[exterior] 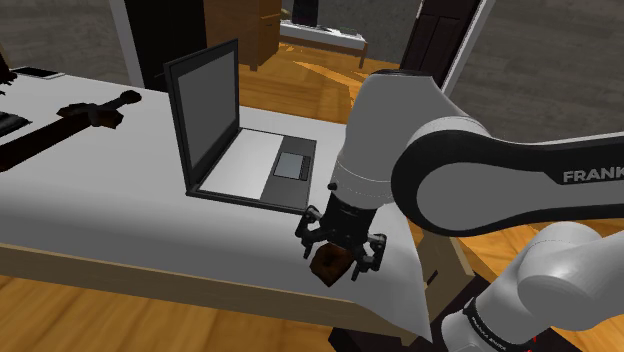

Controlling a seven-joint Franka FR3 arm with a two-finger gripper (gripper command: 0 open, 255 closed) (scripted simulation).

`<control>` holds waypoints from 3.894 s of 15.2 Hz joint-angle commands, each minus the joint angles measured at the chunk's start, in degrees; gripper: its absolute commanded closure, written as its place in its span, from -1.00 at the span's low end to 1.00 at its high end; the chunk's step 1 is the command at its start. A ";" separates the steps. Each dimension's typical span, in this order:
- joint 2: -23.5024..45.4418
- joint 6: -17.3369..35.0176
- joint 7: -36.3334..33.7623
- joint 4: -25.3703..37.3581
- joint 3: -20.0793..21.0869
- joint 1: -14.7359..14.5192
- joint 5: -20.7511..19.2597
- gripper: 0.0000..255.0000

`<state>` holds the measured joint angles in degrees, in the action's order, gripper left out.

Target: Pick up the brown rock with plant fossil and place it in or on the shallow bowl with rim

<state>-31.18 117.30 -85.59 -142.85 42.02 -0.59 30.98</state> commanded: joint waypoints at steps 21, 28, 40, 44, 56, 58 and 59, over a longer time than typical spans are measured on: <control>-2.25 -6.65 -0.78 4.38 -2.61 -0.05 -1.38 1.00; -3.27 -12.11 -1.57 8.79 -4.57 0.14 -2.67 1.00; -3.26 -20.90 -3.14 17.54 -7.22 0.80 -4.78 1.00; -2.81 -23.71 -3.73 20.79 -7.91 1.08 -5.44 1.00; -1.96 -25.30 11.13 18.52 -20.21 5.50 -12.03 1.00; -1.03 -25.28 13.69 18.76 -22.15 6.54 -13.36 1.00; -0.47 -25.25 14.94 18.98 -23.10 7.05 -14.03 1.00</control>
<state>-32.09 92.06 -71.84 -124.02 19.77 6.02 17.55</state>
